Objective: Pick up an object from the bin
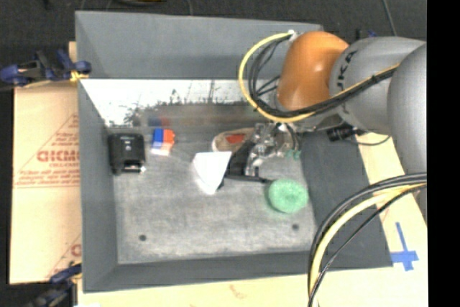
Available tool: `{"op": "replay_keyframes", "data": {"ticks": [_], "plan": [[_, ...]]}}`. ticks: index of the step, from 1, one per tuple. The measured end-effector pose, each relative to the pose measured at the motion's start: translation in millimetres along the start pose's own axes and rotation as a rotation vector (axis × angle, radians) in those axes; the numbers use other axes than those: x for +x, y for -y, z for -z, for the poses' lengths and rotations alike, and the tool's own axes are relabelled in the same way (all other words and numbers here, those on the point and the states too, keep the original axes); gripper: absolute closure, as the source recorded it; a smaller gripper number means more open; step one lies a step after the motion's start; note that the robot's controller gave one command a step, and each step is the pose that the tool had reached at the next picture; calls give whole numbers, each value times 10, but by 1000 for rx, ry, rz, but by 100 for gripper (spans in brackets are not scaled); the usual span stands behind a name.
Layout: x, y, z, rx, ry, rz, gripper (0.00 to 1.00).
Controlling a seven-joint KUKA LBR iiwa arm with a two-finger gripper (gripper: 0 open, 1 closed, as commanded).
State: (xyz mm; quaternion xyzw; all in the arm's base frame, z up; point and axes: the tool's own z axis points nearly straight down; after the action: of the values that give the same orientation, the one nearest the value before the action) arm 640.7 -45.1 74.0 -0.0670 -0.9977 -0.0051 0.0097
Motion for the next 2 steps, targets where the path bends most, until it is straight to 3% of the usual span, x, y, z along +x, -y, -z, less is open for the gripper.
{"op": "replay_keyframes", "data": {"ticks": [2], "plan": [[26, 5, 113, 4, 2, 1, 100]]}}
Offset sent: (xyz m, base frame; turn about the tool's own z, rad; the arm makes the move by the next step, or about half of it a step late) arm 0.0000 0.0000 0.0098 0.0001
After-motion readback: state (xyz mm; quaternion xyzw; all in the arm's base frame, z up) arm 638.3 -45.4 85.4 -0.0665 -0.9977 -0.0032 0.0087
